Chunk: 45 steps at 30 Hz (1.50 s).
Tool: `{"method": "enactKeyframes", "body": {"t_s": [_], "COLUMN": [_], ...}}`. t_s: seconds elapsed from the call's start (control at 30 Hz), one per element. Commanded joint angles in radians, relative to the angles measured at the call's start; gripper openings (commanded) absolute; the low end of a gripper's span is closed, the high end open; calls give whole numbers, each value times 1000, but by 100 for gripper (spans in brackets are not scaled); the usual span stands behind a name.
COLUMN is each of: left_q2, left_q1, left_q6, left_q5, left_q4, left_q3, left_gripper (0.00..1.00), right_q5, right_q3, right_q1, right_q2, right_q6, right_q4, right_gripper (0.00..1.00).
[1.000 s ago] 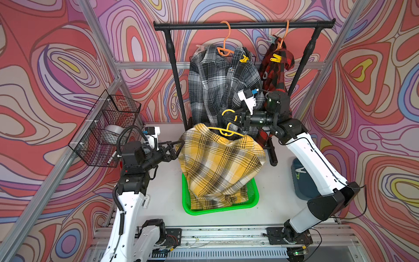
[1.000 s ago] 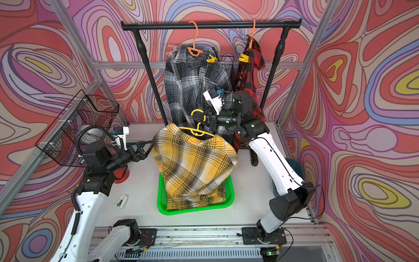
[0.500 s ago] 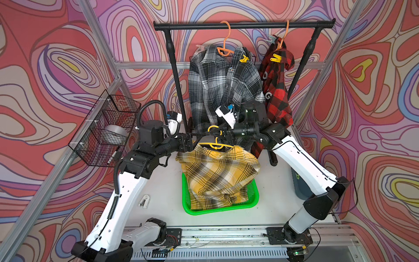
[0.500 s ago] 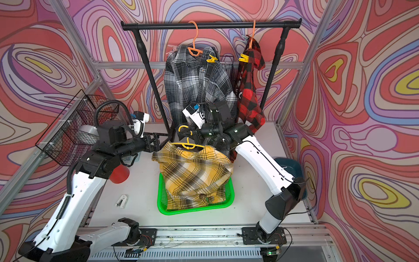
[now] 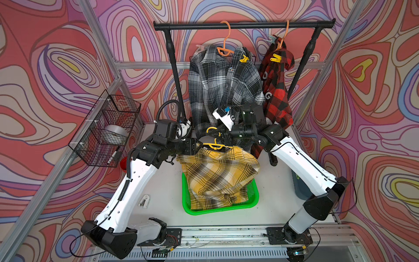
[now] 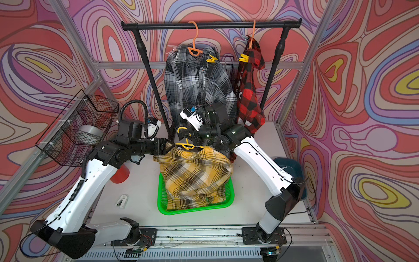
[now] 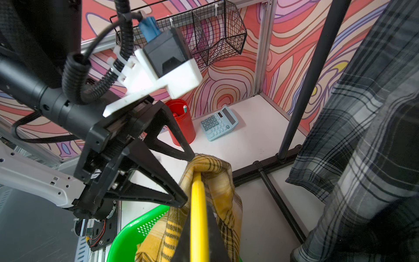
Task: Remove the clothespins securing long-sleeve shirts to the hanger
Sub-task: Remove the long-sleeve shirt from the hanger.
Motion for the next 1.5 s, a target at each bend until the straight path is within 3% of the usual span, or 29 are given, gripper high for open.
{"method": "enactKeyframes", "body": {"t_s": [0.0, 0.33, 0.47, 0.53, 0.83, 1.07, 1.27, 1.4, 1.47], "left_q2": [11, 32, 41, 43, 3, -78, -131, -187, -219], "left_q1": [-3, -3, -2, -2, 52, 175, 202, 210, 213], "left_q6": [19, 25, 21, 22, 22, 11, 4, 4, -8], "left_q5": [-44, -82, -86, -101, -213, -151, -134, -57, 0], "left_q4": [-50, -55, -56, -58, -51, -18, 3, 78, 124], "left_q3": [7, 14, 13, 15, -40, -151, -244, -312, -325], "left_gripper": [62, 31, 14, 0, 0, 0, 0, 0, 34], "right_q5": [1, -28, -37, -41, -49, -44, -42, -54, -57], "right_q3": [-13, -41, -57, -64, -100, -108, -121, -120, -110], "right_q1": [11, 15, 15, 15, 14, 3, -28, -34, -34], "right_q2": [-24, -43, -52, -58, -97, -144, -177, -184, -172], "right_q6": [-11, -11, -7, -8, -6, -11, 14, 23, 25], "right_q4": [11, 35, 46, 49, 60, 62, 80, 85, 74], "right_gripper": [0, 0, 0, 0, 0, 0, 0, 0, 0]}}
